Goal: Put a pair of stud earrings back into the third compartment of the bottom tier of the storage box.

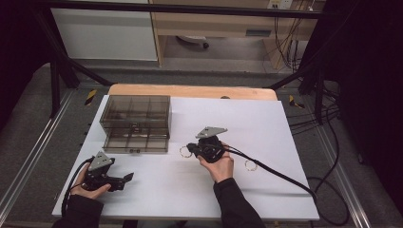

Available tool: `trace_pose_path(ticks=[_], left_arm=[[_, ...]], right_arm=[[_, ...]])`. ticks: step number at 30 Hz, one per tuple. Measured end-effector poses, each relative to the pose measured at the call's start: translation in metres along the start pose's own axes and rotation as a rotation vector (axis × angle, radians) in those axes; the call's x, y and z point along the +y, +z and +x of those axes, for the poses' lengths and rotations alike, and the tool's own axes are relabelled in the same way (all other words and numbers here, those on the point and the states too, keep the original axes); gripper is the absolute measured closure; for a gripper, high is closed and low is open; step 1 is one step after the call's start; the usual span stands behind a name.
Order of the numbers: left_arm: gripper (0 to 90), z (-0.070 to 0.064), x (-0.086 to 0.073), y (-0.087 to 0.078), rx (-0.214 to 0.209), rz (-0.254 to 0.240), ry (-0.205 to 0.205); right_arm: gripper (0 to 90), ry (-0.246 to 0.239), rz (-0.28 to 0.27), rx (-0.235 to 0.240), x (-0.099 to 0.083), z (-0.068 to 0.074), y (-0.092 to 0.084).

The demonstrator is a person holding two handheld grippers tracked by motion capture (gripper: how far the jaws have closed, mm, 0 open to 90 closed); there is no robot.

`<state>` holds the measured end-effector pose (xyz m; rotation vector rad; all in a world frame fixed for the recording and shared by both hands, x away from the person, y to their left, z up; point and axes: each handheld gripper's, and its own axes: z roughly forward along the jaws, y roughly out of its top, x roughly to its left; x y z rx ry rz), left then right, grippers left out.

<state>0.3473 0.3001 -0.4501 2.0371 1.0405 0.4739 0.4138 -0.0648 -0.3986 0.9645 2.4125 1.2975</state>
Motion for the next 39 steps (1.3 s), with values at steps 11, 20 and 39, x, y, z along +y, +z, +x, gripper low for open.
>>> trace_pose_path(ticks=[11,20,39], left_arm=[[4.2,0.0,0.0,0.0,0.0,-0.005,-0.006],[4.2,0.001,0.0,-0.001,0.001,-0.003,-0.006],[4.2,0.001,-0.001,-0.001,0.002,-0.003,-0.008]], right_arm=[[86.9,-0.012,-0.006,0.015,0.011,0.007,0.013],[86.9,-0.017,-0.013,0.018,0.019,0.01,0.025],[86.9,-0.034,-0.004,0.038,0.032,0.02,0.056]])
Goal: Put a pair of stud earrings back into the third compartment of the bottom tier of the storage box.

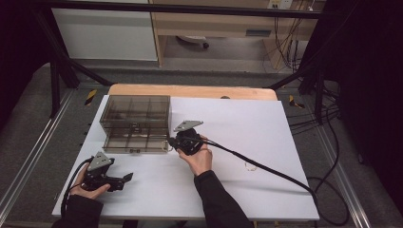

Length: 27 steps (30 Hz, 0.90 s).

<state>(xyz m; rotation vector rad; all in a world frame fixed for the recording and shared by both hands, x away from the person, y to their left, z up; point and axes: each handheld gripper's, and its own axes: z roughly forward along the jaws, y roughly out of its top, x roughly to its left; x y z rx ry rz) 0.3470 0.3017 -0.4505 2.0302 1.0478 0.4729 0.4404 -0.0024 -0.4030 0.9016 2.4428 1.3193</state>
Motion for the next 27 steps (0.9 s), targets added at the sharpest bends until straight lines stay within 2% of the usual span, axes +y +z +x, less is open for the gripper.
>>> trace_pose_path(ticks=[16,27], left_arm=[[4.2,0.0,0.0,0.0,0.001,0.001,-0.002],[4.2,0.001,0.0,0.0,0.0,0.001,-0.002]], right_arm=[[86.9,-0.026,0.014,0.009,0.01,0.009,0.027],[86.9,-0.029,0.026,-0.017,0.012,0.008,0.047]])
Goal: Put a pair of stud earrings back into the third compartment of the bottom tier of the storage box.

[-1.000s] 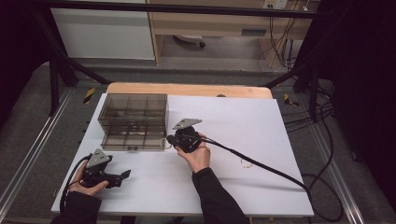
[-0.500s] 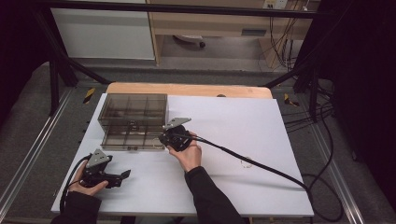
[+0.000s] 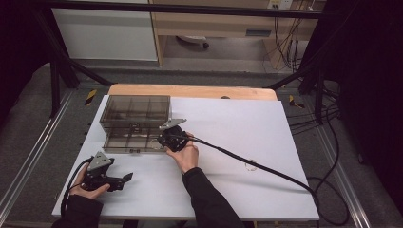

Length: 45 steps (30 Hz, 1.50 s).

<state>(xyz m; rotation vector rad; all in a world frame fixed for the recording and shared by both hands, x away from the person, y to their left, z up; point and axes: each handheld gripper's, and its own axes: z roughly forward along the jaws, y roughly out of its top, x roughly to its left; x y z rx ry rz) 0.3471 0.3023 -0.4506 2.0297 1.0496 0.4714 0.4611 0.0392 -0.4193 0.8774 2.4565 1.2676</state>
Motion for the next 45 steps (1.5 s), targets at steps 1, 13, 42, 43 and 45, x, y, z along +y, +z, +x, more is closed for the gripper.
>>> trace_pose_path(ticks=[1,13,42,43,45], left_arm=[[4.2,0.0,0.0,0.0,0.0,0.0,0.0],[4.2,0.0,0.0,0.0,-0.001,0.0,0.001],[4.2,-0.001,0.0,0.0,-0.002,-0.001,-0.001],[4.2,-0.001,0.0,0.0,-0.002,-0.001,0.0],[4.2,0.0,0.0,0.0,-0.003,-0.001,-0.001]], right_arm=[[86.8,0.002,0.001,-0.003,0.0,0.0,0.001],[86.8,0.004,0.008,-0.039,0.001,-0.007,0.013],[69.3,-0.032,-0.007,-0.028,0.002,0.002,0.003],[67.0,-0.033,-0.006,-0.022,0.003,0.003,-0.001],[59.1,-0.032,-0.01,-0.022,0.004,0.005,-0.006]])
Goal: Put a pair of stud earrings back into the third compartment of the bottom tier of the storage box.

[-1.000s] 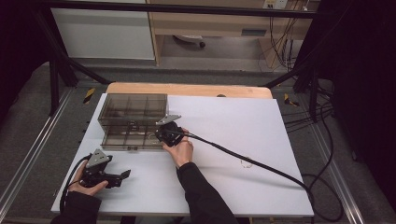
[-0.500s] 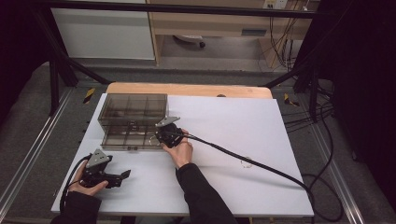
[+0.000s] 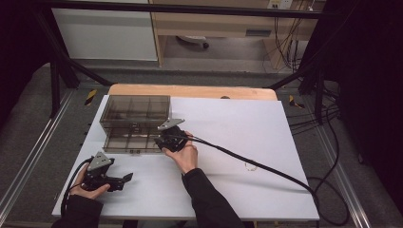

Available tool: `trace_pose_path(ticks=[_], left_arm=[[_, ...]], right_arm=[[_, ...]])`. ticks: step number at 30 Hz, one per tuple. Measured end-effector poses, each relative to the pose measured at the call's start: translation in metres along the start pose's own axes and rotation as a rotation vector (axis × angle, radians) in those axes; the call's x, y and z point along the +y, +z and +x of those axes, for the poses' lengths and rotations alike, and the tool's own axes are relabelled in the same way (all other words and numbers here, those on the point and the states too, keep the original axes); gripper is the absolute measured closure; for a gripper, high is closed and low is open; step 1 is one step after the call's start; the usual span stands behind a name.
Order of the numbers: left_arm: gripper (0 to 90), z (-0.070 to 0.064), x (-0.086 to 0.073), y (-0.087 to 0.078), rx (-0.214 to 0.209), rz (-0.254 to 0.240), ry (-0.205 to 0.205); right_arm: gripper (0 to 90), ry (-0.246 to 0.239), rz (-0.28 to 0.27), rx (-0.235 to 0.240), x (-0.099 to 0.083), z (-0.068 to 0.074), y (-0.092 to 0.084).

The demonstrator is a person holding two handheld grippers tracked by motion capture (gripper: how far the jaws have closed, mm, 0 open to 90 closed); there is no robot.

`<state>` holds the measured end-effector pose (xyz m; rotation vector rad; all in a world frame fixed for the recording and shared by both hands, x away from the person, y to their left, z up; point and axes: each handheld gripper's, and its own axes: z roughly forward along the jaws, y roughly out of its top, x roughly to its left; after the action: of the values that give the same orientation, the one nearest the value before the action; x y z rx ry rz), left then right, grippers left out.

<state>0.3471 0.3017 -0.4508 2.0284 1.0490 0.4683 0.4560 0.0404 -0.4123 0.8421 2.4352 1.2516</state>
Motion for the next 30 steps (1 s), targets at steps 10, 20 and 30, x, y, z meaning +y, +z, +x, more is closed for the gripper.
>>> trace_pose_path(ticks=[10,20,30], left_arm=[[4.2,0.0,0.0,0.0,-0.001,0.005,0.004],[4.2,0.0,0.0,0.0,0.0,0.007,0.003],[4.2,0.0,0.0,0.001,0.0,0.008,0.002]], right_arm=[[35.1,0.033,0.009,-0.002,-0.006,-0.005,-0.025],[13.8,0.09,0.005,-0.02,-0.019,-0.022,-0.058],[5.7,0.127,0.003,-0.052,-0.043,-0.044,-0.092]])
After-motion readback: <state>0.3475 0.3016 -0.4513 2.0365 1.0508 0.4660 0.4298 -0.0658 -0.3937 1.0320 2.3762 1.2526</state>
